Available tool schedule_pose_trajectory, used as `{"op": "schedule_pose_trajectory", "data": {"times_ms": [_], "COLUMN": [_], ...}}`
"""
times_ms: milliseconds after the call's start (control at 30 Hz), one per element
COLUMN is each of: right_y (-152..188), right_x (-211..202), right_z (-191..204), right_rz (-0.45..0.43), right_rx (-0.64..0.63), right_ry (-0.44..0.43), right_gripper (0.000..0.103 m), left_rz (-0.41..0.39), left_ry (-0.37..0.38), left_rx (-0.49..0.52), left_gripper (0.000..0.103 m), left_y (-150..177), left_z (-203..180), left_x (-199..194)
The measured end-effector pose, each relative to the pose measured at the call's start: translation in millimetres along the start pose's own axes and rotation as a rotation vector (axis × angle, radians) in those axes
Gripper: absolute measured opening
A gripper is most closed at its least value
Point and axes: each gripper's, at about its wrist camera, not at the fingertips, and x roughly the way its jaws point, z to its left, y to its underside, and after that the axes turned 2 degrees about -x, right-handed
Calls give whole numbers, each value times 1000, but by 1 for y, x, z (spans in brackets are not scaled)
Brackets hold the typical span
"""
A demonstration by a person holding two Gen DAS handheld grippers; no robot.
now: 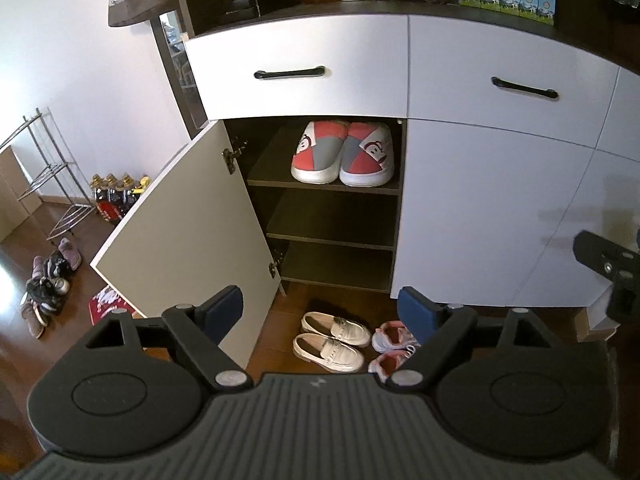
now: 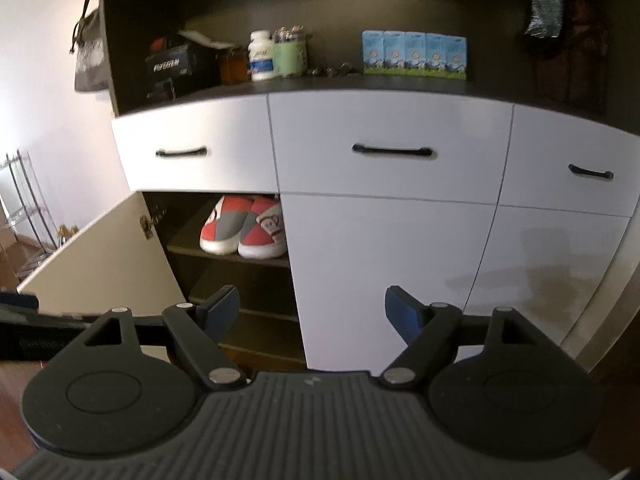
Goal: Organize scattered shoes
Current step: 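Withdraw both tools out of the cabinet, then move the right tool down over the beige quilted slippers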
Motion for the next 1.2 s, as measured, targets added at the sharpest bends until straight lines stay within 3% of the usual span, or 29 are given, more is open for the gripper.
{"op": "schedule_pose_trajectory", "data": {"times_ms": [133, 267, 367, 433, 567, 700, 733, 900, 1067, 1200], "right_y": [35, 99, 152, 214, 301, 406, 439, 535, 601, 646], "right_x": [24, 57, 88, 118, 154, 210, 232, 301, 338, 356], "right_z": [13, 34, 57, 88, 135, 182, 195, 227, 250, 263], "right_rz": [67, 168, 266, 382, 502, 580, 590, 594, 585, 569], "right_rx": [-75, -174, -267, -406, -634, -869, -911, -981, -1006, -1070], "right_ry": [-32, -92, -180, -302, -519, -718, -752, -792, -807, -836], "right_gripper": [80, 90, 90, 90, 89, 89, 89, 88, 88, 89], "left_rz": [0, 81, 175, 253, 418, 473, 475, 483, 512, 541], "left_ry": [-27, -107, -130, -147, -188, -222, -226, -272, -309, -305], "left_rx": [-30, -8, -35, -72, -171, -247, -267, -383, -489, -531], "left_gripper": [91, 90, 90, 90, 90, 90, 90, 90, 90, 90], "left_y": [30, 104, 172, 219, 325, 397, 411, 494, 553, 581], "left_z": [46, 91, 116, 127, 134, 131, 132, 131, 129, 128], "left_x": [22, 63, 97, 119, 168, 201, 207, 259, 292, 306]}}
